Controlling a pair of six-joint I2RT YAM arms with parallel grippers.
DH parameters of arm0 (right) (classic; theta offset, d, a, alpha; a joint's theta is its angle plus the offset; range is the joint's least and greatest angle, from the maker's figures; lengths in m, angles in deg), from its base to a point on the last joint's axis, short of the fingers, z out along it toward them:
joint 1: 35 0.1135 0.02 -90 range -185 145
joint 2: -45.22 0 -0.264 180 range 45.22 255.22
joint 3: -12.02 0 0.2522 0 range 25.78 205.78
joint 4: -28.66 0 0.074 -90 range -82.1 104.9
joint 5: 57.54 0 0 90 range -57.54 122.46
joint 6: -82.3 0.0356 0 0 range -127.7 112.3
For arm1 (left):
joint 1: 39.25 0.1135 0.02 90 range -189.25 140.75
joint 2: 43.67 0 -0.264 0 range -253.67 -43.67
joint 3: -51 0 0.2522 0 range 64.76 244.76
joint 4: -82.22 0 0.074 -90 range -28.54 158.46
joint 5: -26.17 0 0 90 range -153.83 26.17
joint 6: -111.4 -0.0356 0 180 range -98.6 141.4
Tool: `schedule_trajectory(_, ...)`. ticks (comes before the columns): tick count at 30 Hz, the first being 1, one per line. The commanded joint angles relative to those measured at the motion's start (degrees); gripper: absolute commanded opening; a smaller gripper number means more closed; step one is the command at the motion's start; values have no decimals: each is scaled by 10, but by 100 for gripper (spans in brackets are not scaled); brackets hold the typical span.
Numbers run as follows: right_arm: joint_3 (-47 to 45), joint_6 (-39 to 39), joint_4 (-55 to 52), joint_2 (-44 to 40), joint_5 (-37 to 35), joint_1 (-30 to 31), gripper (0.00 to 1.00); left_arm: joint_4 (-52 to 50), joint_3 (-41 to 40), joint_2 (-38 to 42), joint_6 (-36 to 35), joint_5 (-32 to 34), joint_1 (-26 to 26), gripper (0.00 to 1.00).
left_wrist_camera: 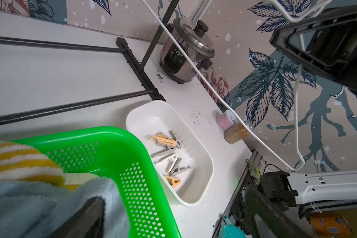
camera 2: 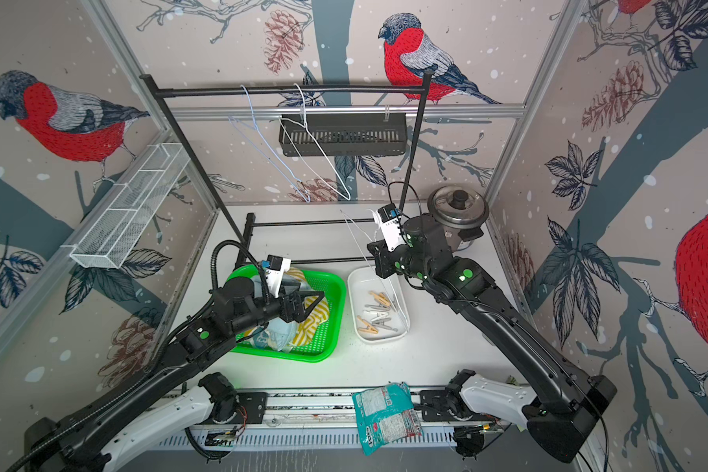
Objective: Remove the clothespins securing towels to the hanger
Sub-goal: Place the towel in the basket.
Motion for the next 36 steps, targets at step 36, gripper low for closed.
schedule_trajectory(36, 142, -36, 10, 94, 81, -115, 1, -129, 201, -30, -203, 110, 5, 97)
